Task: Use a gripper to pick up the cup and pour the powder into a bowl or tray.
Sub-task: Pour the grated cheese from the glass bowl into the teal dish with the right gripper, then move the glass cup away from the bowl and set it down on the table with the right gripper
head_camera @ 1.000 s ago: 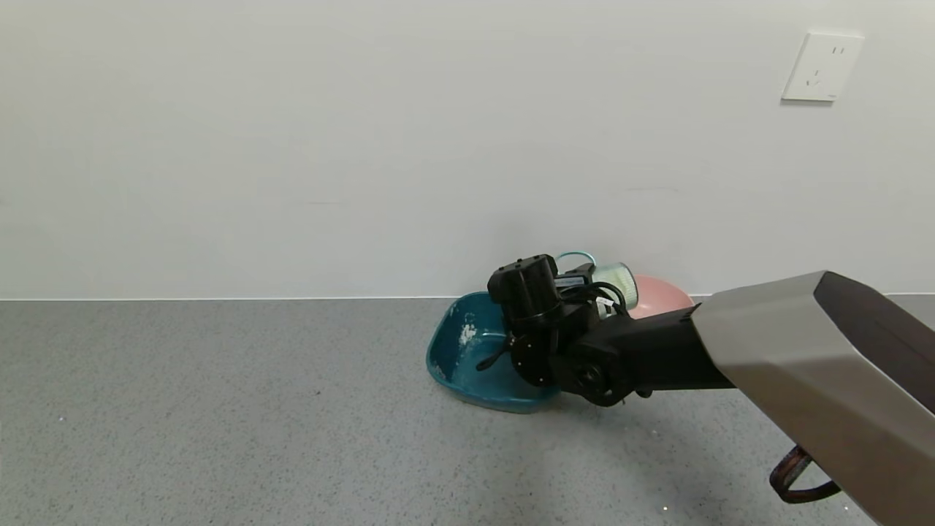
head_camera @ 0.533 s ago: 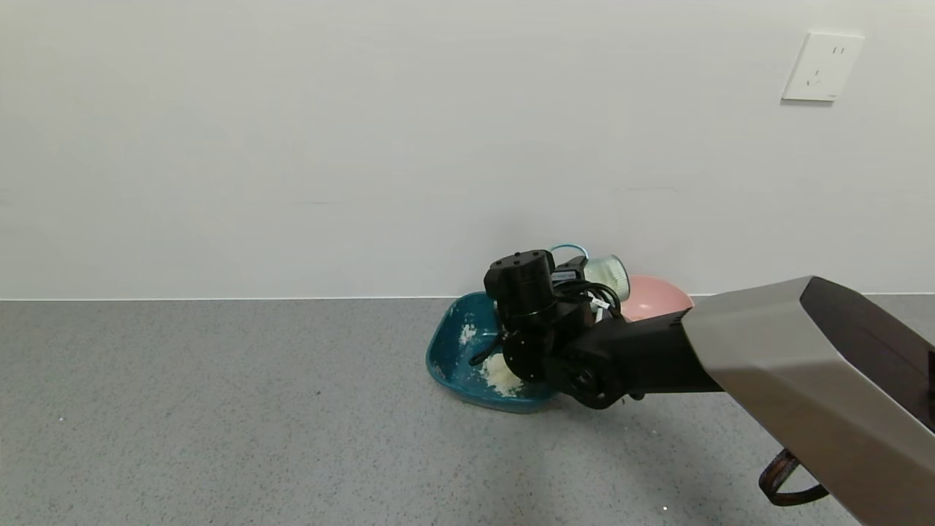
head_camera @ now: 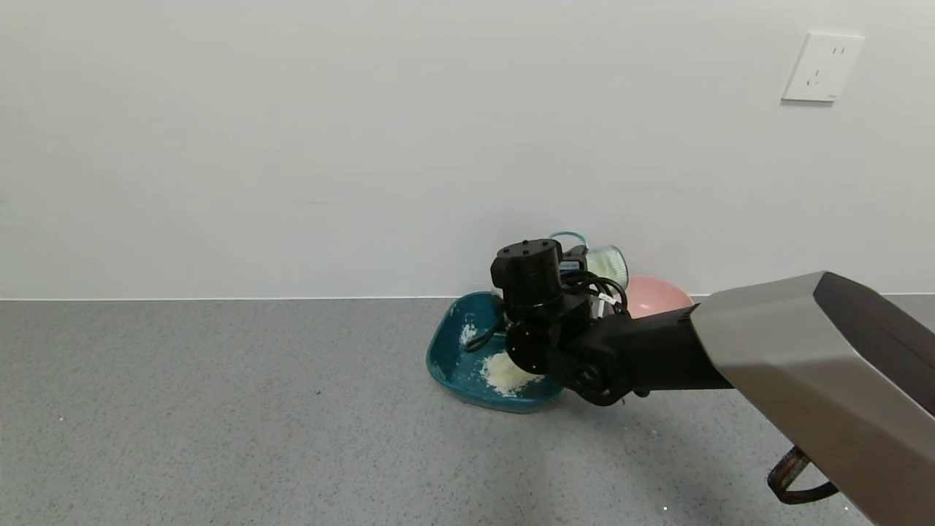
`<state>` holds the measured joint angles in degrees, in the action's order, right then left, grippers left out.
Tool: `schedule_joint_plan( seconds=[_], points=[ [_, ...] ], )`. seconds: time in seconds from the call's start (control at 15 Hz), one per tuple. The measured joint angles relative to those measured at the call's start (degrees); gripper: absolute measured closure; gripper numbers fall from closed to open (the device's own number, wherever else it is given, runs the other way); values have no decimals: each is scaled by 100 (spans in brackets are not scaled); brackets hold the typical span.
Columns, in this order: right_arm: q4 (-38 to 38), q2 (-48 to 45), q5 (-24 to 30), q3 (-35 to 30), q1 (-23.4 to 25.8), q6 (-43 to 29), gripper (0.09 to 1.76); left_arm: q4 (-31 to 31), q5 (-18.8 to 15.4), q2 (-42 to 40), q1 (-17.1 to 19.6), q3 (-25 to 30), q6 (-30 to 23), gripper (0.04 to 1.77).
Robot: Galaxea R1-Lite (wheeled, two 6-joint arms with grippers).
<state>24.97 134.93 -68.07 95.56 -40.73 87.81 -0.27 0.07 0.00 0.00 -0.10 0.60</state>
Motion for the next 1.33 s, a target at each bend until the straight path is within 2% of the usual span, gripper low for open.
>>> schedule_joint_plan(
  seconds=[0.2, 0.53, 0.87, 1.13, 1.33],
  points=[
    [141, -216, 46, -194, 73, -402, 53, 0, 0, 0, 0, 0, 0, 9],
    [124, -618, 151, -959, 204, -1824, 53, 0, 0, 0, 0, 0, 2, 9],
    [91, -855, 749, -1406, 278, -2946, 53, 0, 0, 0, 0, 0, 2, 9],
    [74, -1156, 1548, -1786, 377, -3856, 53, 2, 0, 0, 0, 0, 2, 9],
    [-386, -1480, 2055, -2131, 496, -4826, 53, 2, -2, 0, 0, 0, 2, 9]
  ],
)
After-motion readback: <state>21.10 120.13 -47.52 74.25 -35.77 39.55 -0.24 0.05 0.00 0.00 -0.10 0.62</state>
